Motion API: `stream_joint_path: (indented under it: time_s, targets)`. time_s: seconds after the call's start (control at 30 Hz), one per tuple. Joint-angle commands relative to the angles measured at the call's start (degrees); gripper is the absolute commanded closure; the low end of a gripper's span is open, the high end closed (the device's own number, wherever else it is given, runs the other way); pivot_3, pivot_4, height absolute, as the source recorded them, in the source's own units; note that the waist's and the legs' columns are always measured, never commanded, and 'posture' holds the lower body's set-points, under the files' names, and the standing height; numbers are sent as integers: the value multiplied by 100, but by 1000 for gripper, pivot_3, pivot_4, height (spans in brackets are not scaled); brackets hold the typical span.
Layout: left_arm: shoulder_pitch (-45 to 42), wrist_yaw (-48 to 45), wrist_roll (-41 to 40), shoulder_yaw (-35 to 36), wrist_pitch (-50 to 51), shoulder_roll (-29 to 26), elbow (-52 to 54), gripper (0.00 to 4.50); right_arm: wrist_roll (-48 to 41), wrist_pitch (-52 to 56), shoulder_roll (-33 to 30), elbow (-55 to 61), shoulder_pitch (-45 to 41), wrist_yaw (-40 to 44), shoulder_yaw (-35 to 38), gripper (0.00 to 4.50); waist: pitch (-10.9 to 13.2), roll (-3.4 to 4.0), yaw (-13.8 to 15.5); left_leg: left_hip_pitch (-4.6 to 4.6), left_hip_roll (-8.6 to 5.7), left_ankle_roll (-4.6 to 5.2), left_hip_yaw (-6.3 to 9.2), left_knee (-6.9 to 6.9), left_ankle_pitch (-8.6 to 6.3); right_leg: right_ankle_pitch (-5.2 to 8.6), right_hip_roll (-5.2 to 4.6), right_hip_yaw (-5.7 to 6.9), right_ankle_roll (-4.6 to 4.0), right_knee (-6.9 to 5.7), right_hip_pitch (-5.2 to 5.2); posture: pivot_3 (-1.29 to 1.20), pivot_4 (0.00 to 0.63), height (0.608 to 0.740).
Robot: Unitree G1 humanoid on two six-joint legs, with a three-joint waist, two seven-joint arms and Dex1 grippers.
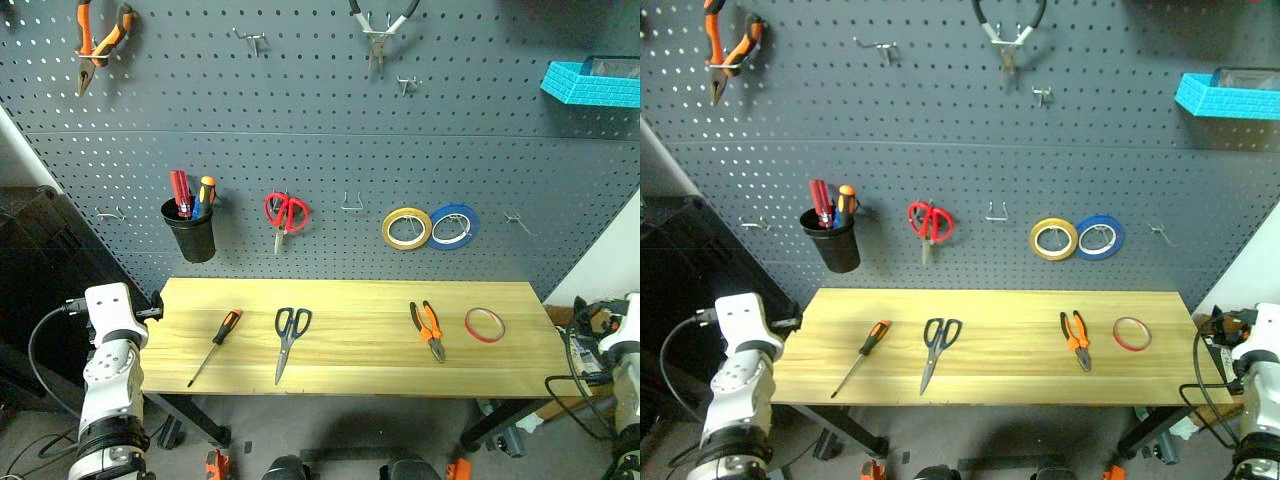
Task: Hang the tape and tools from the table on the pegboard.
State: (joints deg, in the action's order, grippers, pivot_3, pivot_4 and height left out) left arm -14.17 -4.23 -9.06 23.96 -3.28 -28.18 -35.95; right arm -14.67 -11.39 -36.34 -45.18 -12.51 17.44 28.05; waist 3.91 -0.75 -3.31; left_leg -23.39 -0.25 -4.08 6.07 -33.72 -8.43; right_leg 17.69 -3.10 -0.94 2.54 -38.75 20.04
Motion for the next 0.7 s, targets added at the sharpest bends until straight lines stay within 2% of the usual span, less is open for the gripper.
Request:
stream_joint_path:
  time_s: [0.03,0.4,0.5,0.7]
  targets:
    - [-95,45,29,48,-154,-150,119,36,-44,-148,-118,0,-132,-3,84,0,0,0,-5,0,0,0,0,0,0,0,0,0,0,0,0,-35,0,740]
    - [119,176,94,32,-174,-118,389,36,-36,-134,-58,28,-111,28,34,0,0,0,-5,0,0,0,-2,0,0,0,0,-3,0,0,0,-28,0,740]
    - [143,64,-98,67,27,-9,563,36,-8,-101,-32,58,-112,104,-45,0,0,0,3,0,0,0,-1,0,0,0,0,-2,0,0,0,-22,0,740]
    - [330,-196,-97,-476,901,353,1752,36,-45,394,288,800,332,405,-349,0,0,-2,23,0,0,0,1,0,0,0,0,-1,0,0,-5,-11,0,740]
